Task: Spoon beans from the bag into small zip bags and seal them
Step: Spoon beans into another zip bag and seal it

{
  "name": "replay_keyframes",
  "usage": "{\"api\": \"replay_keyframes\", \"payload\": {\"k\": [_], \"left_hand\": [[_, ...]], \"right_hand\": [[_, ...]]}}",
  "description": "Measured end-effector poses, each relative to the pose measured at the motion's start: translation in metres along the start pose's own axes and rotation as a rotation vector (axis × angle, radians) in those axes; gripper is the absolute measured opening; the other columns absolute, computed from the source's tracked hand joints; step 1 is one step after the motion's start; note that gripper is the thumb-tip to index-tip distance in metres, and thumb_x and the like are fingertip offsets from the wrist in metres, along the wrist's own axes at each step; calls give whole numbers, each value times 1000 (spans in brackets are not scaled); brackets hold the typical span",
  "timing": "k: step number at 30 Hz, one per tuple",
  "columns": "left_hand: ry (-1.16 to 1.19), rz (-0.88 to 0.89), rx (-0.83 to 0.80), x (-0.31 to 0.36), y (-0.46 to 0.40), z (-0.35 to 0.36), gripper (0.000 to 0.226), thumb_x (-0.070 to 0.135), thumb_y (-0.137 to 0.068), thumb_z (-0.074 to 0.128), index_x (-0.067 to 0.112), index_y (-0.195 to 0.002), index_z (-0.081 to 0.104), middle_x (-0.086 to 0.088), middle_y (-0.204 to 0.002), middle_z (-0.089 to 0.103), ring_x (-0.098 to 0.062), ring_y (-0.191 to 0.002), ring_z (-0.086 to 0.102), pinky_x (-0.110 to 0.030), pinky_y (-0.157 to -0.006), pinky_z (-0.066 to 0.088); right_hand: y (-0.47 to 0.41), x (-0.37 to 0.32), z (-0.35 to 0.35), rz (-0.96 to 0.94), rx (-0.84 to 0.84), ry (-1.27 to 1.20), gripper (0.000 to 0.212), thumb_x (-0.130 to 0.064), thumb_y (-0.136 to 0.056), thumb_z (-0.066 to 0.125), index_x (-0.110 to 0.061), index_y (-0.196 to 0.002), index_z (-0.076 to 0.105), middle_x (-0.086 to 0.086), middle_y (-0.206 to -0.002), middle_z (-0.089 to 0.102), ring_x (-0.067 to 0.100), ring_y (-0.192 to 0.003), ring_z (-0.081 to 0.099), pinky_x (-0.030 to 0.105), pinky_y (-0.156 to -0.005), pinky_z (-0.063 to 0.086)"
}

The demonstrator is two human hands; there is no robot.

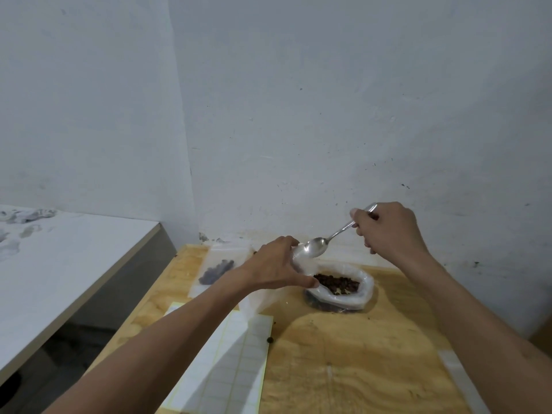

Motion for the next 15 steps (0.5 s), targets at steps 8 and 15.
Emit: {"api": "replay_keyframes", "payload": {"k": [8, 15], "left_hand": [[-192, -14, -154, -4, -1, 20, 104, 61, -64, 85, 13, -145, 41, -2, -135, 54, -22, -115, 56, -40, -100, 50], [-149, -15, -212, 0, -4, 36, 96, 51, -66, 88, 14, -142, 44, 0, -127, 57, -21, -109, 57, -39, -96, 52]], "right_hand": [[8, 67, 4, 50, 0, 338, 47, -23, -96, 58, -1, -54, 56, 13, -51, 59, 22, -43, 48, 28, -45, 33], [30, 107, 29, 294, -15, 95, 37, -27, -99, 60, -7, -71, 76, 6, -68, 75, 22, -59, 67, 32, -62, 54]]}}
Point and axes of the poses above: each hand's wrist, its own y-axis away from the middle knuckle, its own z-axis out of the palm, x = y × z, the point moved 4 cm from there along -y, towards the middle knuckle
